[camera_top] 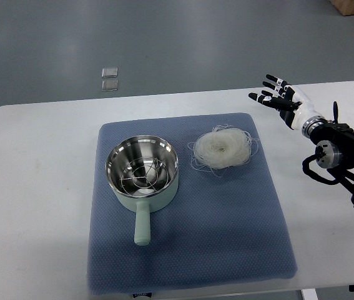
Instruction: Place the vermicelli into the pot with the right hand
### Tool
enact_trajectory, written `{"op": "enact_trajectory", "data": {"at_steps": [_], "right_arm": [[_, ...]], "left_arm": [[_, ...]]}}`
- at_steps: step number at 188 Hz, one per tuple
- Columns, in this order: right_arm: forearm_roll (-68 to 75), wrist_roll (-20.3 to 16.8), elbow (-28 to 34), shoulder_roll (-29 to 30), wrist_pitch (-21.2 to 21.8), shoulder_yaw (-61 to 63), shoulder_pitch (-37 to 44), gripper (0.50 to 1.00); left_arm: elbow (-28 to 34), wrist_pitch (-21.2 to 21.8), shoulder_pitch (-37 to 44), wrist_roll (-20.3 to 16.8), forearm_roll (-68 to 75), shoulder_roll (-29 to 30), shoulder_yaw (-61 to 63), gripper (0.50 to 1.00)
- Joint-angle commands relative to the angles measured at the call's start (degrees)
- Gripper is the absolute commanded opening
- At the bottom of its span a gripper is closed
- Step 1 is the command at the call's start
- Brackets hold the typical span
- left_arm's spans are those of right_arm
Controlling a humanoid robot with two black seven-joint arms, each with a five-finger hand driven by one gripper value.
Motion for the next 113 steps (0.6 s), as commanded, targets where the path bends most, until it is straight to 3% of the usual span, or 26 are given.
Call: {"op": "enact_trajectory", "data": {"at_steps": [1, 113], "right_arm": [[0.0, 0.0, 0.0, 0.0, 0.0, 0.0, 0.0, 0.924], [0.0, 0.1, -2.5, -0.2, 0.0, 0.0, 1.6, 0.924]], "left_arm": [[0.0, 0.0, 0.0, 0.0, 0.0, 0.0, -0.1, 1.0], [0.2, 0.0, 0.0, 0.0, 0.0, 0.0, -0.1, 1.0]]}}
